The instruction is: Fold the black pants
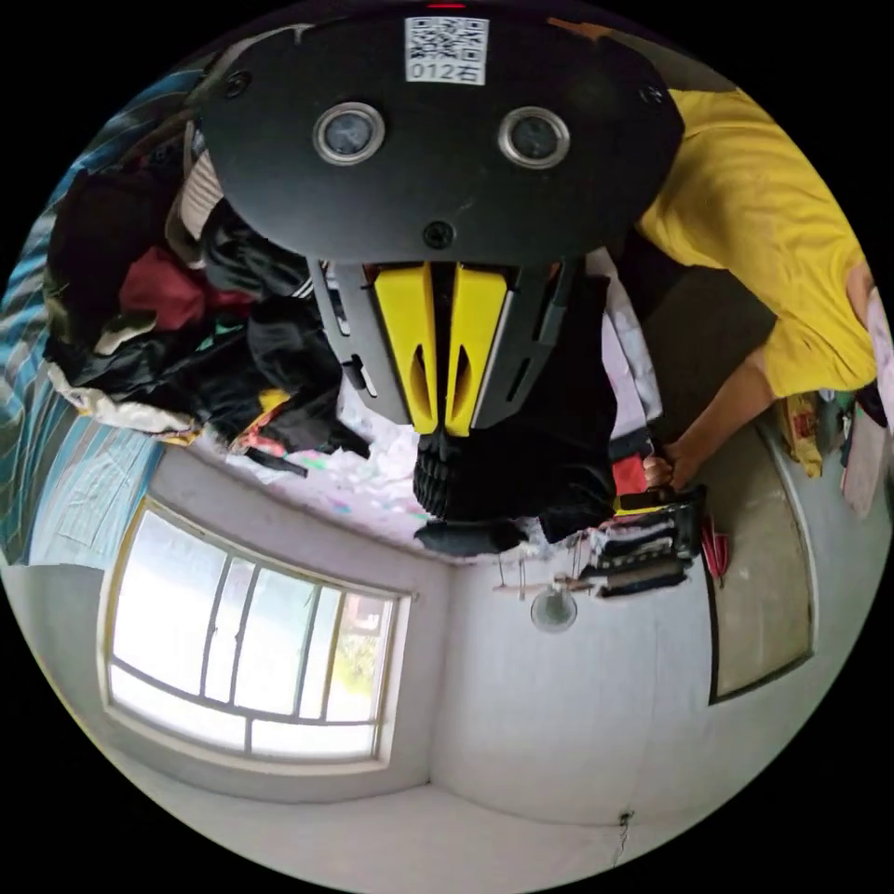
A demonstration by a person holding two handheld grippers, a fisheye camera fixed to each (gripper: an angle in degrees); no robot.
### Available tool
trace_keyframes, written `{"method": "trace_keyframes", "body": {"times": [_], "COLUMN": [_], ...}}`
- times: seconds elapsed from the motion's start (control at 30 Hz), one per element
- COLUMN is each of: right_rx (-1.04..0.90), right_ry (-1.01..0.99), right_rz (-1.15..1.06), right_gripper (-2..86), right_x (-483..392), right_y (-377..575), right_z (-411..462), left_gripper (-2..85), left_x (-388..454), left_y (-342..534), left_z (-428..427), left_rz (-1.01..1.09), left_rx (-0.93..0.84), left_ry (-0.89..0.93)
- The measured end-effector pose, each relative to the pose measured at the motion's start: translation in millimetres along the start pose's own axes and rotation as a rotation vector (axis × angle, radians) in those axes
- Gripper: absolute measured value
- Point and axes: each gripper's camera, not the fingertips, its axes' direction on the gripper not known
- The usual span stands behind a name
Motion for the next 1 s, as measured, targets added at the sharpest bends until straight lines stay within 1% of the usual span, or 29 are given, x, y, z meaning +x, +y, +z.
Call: {"method": "trace_keyframes", "body": {"times": [0.03,0.1,0.13,0.2,0.3,0.37,0.43,0.53,0.6,0.63,0.77,0.83,0.9,0.93,1.0], "right_rx": [0.057,0.138,0.182,0.233,0.339,0.382,0.389,0.34,0.281,0.246,0.154,0.103,0.059,0.03,-0.009], "right_ry": [0.021,0.069,0.088,0.087,0.093,0.081,0.06,0.003,-0.034,-0.058,-0.149,-0.198,-0.238,-0.279,-0.333], "right_rz": [-0.021,-0.047,-0.063,-0.068,-0.098,-0.119,-0.107,-0.06,-0.014,0.003,0.092,0.121,0.14,0.178,0.265], "right_gripper": [0.6,0.6,0.6,0.6,0.6,0.6,0.6,0.7,0.8,0.8,0.8,0.8,0.8,0.8,0.7], "right_x": [4,7,9,14,18,22,33,54,69,77,99,102,103,107,113], "right_y": [-20,-50,-69,-95,-115,-116,-106,-75,-49,-27,52,113,158,189,232], "right_z": [-21,-53,-74,-103,-139,-150,-145,-112,-83,-62,-1,33,54,68,87], "left_gripper": [0.3,0.4,0.4,0.4,0.4,0.4,0.4,0.4,0.4,0.4,0.4,0.4,0.4,0.4,0.4], "left_x": [6,34,42,71,99,108,105,82,48,41,-10,-26,-45,-51,-77], "left_y": [-21,-103,-122,-188,-236,-246,-245,-218,-180,-167,-64,-14,53,69,128], "left_z": [-8,-43,-53,-92,-130,-140,-141,-120,-88,-79,-17,3,23,26,35], "left_rz": [0.031,0.16,0.183,0.259,0.327,0.36,0.368,0.353,0.28,0.268,0.171,0.132,0.069,0.039,-0.13], "left_rx": [0.01,0.037,0.048,0.088,0.111,0.109,0.09,0.017,-0.07,-0.085,-0.205,-0.259,-0.341,-0.364,-0.402], "left_ry": [-0.023,-0.125,-0.152,-0.218,-0.286,-0.327,-0.328,-0.307,-0.253,-0.244,-0.182,-0.15,-0.078,-0.047,0.104]}}
